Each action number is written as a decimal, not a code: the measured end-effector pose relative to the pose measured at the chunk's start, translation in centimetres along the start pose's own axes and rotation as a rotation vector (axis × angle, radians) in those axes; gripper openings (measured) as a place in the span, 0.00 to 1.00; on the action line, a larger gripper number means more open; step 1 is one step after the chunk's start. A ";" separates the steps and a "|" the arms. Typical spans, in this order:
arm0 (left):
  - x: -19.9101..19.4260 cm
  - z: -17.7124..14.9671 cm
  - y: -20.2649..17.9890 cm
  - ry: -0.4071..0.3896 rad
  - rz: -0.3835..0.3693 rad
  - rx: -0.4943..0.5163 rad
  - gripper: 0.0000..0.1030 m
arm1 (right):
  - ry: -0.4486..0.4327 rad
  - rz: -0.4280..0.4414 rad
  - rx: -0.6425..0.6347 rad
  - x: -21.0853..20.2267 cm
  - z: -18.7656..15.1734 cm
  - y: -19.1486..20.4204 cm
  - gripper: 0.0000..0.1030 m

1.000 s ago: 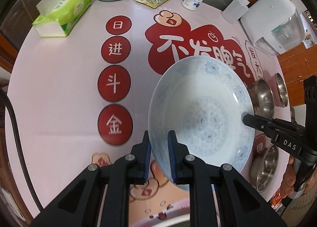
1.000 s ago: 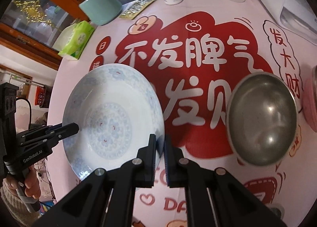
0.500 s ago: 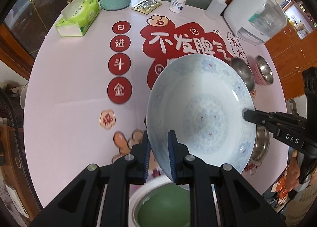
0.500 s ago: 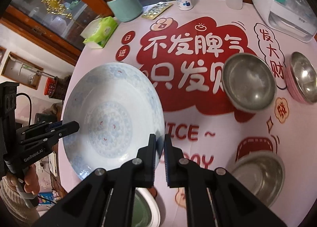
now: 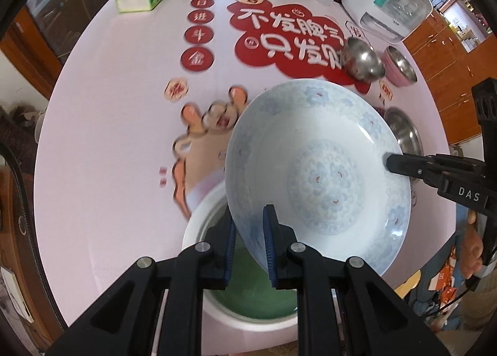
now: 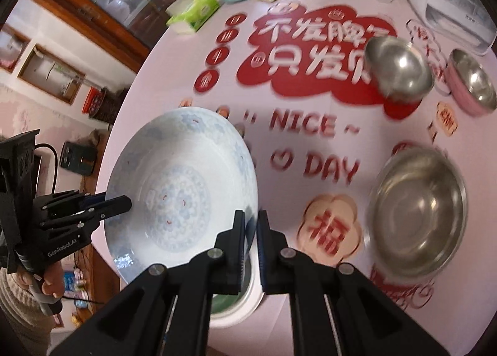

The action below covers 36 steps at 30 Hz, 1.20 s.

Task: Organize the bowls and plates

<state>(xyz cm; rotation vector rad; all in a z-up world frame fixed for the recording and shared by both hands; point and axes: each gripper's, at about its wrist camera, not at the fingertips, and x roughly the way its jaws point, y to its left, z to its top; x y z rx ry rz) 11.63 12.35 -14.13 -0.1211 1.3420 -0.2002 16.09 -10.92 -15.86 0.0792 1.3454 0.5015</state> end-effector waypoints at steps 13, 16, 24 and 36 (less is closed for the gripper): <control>3.6 -8.8 2.5 0.027 0.025 -0.104 0.14 | 0.063 -0.031 -0.084 5.4 -7.1 2.4 0.07; 4.4 -9.6 2.5 0.038 0.034 -0.104 0.14 | 0.068 -0.043 -0.086 6.0 -7.6 2.3 0.07; 5.7 -9.9 2.3 0.043 0.062 -0.066 0.15 | 0.084 -0.058 -0.070 7.1 -8.1 2.0 0.08; 6.3 -9.5 2.6 0.059 0.108 -0.025 0.15 | 0.069 -0.087 -0.099 7.7 -7.8 2.8 0.08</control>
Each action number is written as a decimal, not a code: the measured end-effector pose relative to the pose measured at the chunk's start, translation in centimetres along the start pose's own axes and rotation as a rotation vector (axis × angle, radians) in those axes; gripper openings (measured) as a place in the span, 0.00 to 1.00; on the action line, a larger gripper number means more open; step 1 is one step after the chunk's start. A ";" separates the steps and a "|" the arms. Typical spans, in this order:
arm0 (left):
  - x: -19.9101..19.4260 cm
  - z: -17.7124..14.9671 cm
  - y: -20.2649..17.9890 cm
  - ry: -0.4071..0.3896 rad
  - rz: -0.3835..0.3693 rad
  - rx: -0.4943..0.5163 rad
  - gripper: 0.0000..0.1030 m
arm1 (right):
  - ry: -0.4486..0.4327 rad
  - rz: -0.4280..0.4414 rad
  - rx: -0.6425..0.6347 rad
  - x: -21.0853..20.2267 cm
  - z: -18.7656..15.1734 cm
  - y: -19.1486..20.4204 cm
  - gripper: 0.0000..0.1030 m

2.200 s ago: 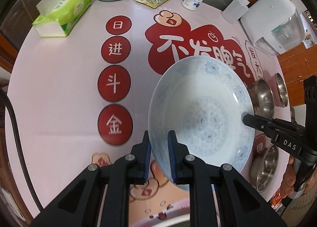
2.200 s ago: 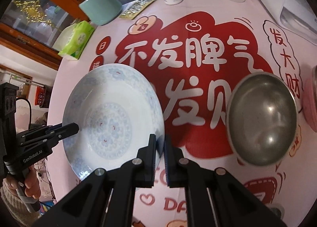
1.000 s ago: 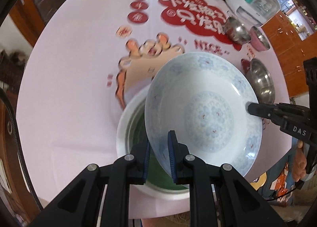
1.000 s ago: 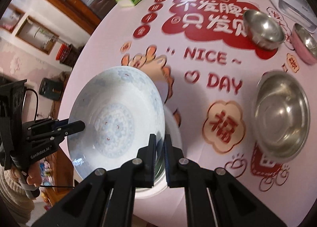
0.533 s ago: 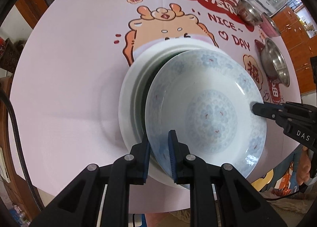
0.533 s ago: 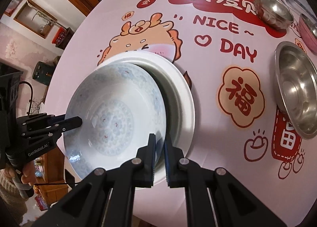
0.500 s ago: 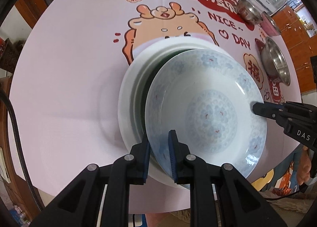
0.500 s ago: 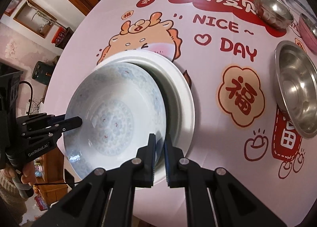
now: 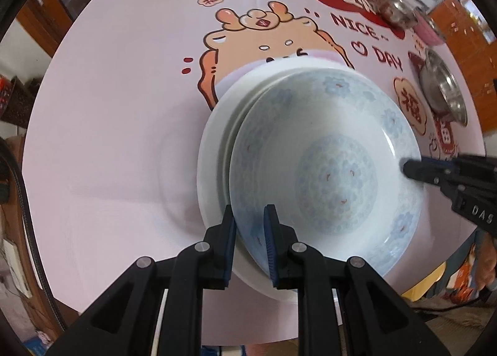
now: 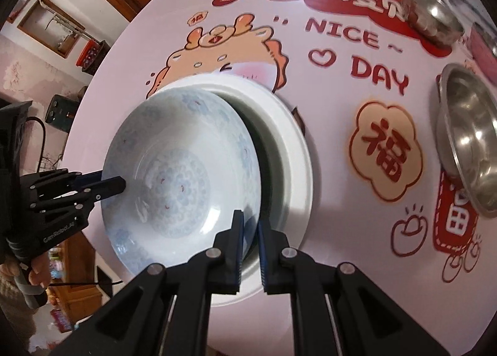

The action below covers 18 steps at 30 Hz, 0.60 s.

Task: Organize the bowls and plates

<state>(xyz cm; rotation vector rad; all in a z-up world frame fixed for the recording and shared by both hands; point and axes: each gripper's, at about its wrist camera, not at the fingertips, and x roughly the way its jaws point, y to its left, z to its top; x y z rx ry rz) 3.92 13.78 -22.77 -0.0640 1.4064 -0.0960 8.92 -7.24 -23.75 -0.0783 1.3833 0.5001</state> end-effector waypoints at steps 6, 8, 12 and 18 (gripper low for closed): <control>0.0 0.0 -0.3 -0.002 0.021 0.032 0.15 | -0.003 -0.020 -0.014 0.0 0.0 0.2 0.08; 0.0 0.0 -0.3 0.002 0.022 0.034 0.15 | -0.004 -0.034 -0.026 0.0 0.0 0.4 0.09; -0.4 0.1 -0.7 -0.014 0.038 0.058 0.20 | 0.004 -0.056 -0.039 0.0 0.1 0.6 0.10; -2.2 0.3 -1.9 -0.081 0.089 0.108 0.46 | -0.021 -0.067 -0.053 -1.0 -0.1 0.8 0.15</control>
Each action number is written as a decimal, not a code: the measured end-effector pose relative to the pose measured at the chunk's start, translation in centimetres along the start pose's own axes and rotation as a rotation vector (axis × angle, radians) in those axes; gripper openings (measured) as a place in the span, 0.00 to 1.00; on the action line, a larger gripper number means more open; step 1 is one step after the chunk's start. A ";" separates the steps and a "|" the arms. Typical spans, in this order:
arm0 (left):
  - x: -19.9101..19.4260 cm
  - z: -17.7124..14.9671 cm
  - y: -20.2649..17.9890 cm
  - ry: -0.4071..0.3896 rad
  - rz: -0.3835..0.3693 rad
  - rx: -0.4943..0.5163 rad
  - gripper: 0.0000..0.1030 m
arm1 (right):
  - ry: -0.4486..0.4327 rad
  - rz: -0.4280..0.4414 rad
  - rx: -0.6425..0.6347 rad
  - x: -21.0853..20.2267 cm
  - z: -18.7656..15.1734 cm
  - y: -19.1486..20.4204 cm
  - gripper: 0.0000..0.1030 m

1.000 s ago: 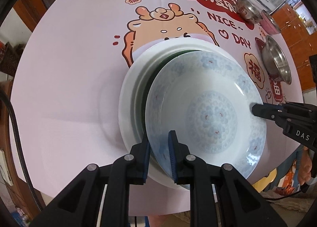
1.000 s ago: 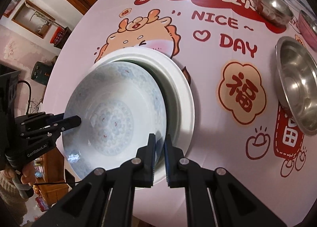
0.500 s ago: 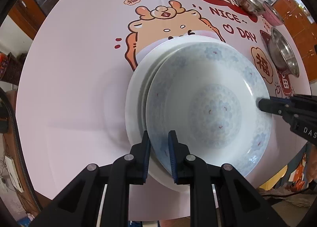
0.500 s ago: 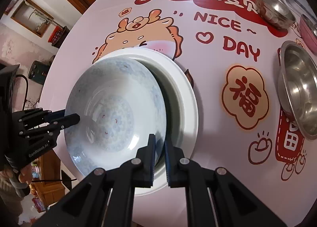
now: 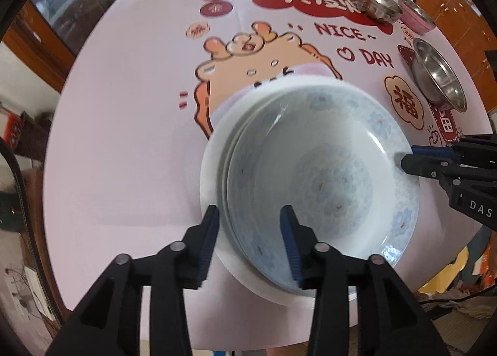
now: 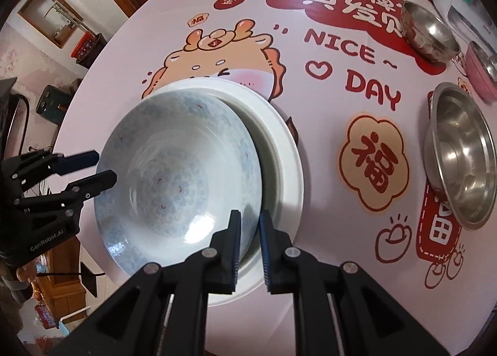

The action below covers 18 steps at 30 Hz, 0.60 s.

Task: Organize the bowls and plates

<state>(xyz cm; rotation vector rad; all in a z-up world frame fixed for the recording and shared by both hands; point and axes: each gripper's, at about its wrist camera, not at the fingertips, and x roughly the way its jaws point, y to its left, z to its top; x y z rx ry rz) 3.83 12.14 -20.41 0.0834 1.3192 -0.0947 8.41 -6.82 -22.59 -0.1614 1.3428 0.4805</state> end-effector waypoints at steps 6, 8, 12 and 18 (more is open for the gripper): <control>-1.9 0.8 -0.9 -0.048 0.023 0.014 0.73 | -0.040 -0.011 -0.025 -1.5 -0.4 0.5 0.31; -2.4 0.8 -1.2 -0.059 0.019 0.014 0.76 | -0.048 -0.011 -0.033 -2.0 -0.7 0.7 0.31; -3.7 0.8 -2.3 -0.079 0.008 0.013 0.76 | -0.070 -0.005 -0.046 -3.1 -1.6 0.9 0.31; -6.4 0.6 -4.5 -0.128 -0.025 -0.011 0.76 | -0.126 -0.001 -0.055 -5.6 -3.2 0.5 0.31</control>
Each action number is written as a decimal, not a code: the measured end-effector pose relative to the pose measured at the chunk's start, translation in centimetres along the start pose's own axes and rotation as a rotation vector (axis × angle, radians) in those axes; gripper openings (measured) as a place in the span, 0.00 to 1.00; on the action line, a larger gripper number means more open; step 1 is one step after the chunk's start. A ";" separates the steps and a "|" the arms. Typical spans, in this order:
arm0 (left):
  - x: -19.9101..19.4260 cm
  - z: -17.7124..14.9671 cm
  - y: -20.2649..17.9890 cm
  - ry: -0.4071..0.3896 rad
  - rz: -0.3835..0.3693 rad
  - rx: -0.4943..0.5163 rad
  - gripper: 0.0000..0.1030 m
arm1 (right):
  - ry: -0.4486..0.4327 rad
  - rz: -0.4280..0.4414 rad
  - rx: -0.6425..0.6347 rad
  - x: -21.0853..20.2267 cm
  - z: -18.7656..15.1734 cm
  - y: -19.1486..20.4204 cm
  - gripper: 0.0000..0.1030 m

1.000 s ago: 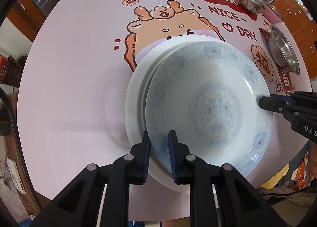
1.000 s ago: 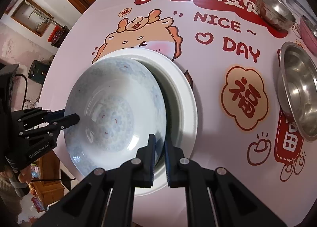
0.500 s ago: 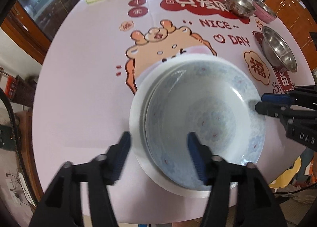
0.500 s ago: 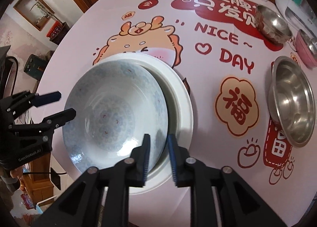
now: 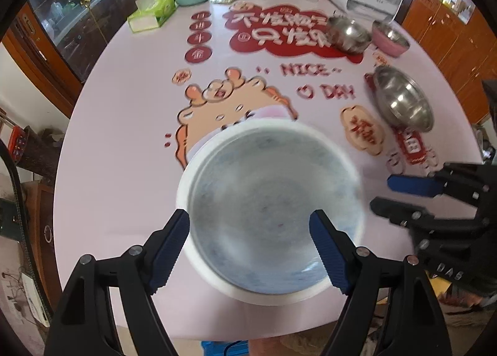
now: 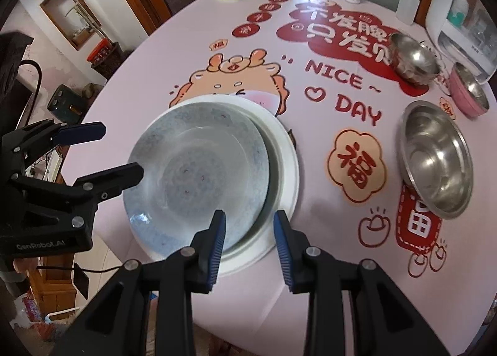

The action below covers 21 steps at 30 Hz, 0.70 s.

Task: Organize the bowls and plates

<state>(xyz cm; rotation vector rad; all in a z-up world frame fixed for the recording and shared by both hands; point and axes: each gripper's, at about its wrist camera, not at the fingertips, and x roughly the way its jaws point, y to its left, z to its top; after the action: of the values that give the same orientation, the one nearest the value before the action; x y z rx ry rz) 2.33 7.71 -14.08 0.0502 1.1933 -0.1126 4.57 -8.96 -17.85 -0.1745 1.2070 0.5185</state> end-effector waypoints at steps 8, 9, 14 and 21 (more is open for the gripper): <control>-4.2 1.3 -4.6 -0.103 -0.018 -0.022 0.77 | -0.118 -0.034 0.018 -5.7 -2.4 -2.5 0.31; -4.5 1.5 -5.2 -0.112 -0.021 -0.019 0.77 | -0.129 -0.040 0.023 -6.3 -2.5 -2.9 0.31; -6.1 2.7 -9.0 -0.171 -0.033 0.009 0.77 | -0.215 -0.098 0.069 -10.6 -3.1 -6.6 0.31; -6.2 6.4 -13.8 -0.211 -0.044 0.052 0.77 | -0.289 -0.221 0.157 -14.2 -2.5 -12.6 0.41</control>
<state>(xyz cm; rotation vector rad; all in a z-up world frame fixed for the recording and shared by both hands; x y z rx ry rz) 4.42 -6.27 -5.73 0.0563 0.9814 -0.1830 4.77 -25.04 -7.49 -0.0935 0.9278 0.2441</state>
